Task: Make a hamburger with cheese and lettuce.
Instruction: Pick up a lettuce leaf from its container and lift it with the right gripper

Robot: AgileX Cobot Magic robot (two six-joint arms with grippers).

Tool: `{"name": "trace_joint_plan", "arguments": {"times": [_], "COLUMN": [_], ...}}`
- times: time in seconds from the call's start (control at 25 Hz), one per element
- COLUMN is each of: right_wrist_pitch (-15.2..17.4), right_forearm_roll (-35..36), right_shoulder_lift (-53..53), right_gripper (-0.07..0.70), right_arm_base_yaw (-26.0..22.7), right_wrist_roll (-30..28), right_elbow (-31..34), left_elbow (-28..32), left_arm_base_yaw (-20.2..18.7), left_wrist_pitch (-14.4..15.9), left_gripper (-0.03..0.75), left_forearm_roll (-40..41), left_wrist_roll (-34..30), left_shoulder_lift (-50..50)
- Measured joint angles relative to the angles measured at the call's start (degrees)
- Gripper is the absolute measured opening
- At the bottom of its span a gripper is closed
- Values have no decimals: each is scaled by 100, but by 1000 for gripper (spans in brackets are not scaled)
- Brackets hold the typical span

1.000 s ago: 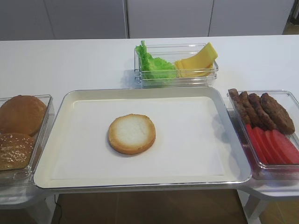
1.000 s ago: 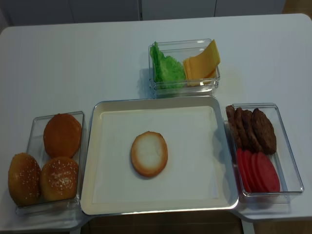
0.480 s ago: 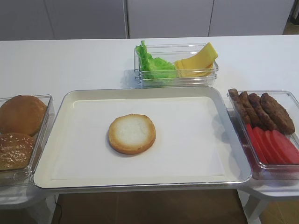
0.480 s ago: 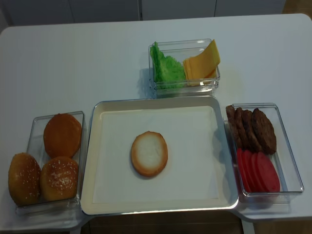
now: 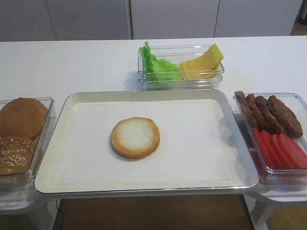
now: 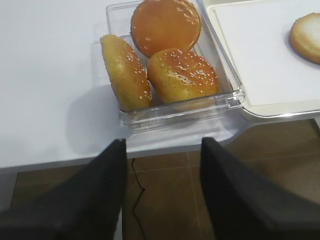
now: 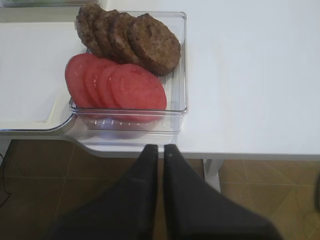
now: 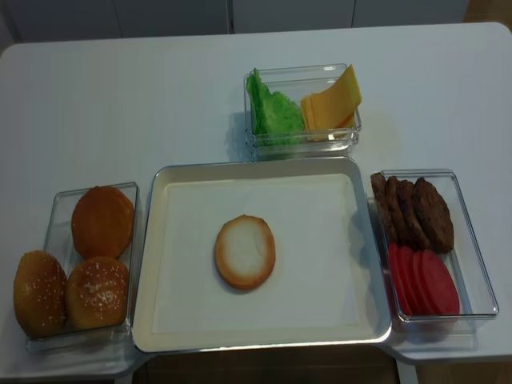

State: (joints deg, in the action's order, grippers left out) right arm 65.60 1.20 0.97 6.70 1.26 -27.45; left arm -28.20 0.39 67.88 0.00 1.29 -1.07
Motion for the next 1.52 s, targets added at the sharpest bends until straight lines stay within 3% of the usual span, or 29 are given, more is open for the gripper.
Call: {"name": "trace_joint_plan", "arguments": {"times": [0.44, 0.56, 0.76, 0.84, 1.0, 1.24, 1.52], "right_wrist_pitch": [0, -24, -143, -235, -346, -359, -966], "right_forearm_roll": [44, 209, 506, 656, 837, 1096, 1389], "right_shoulder_lift": [0, 0, 0, 0, -165, -1315, -3099], "right_gripper": [75, 174, 428, 470, 493, 496, 496], "right_arm_base_yaw": [0, 0, 0, 0, 0, 0, 0], "right_wrist_roll": [0, 0, 84, 84, 93, 62, -126], "right_elbow": [0, 0, -74, -200, -541, -1134, -1955], "left_elbow": [0, 0, 0, 0, 0, 0, 0], "left_arm_base_yaw": [0, 0, 0, 0, 0, 0, 0], "left_wrist_pitch": [0, 0, 0, 0, 0, 0, 0], "left_gripper": [359, 359, 359, 359, 359, 359, 359], "left_forearm_roll": [0, 0, 0, 0, 0, 0, 0], "left_wrist_roll": [0, 0, 0, 0, 0, 0, 0], "left_shoulder_lift": [0, 0, 0, 0, 0, 0, 0]}}
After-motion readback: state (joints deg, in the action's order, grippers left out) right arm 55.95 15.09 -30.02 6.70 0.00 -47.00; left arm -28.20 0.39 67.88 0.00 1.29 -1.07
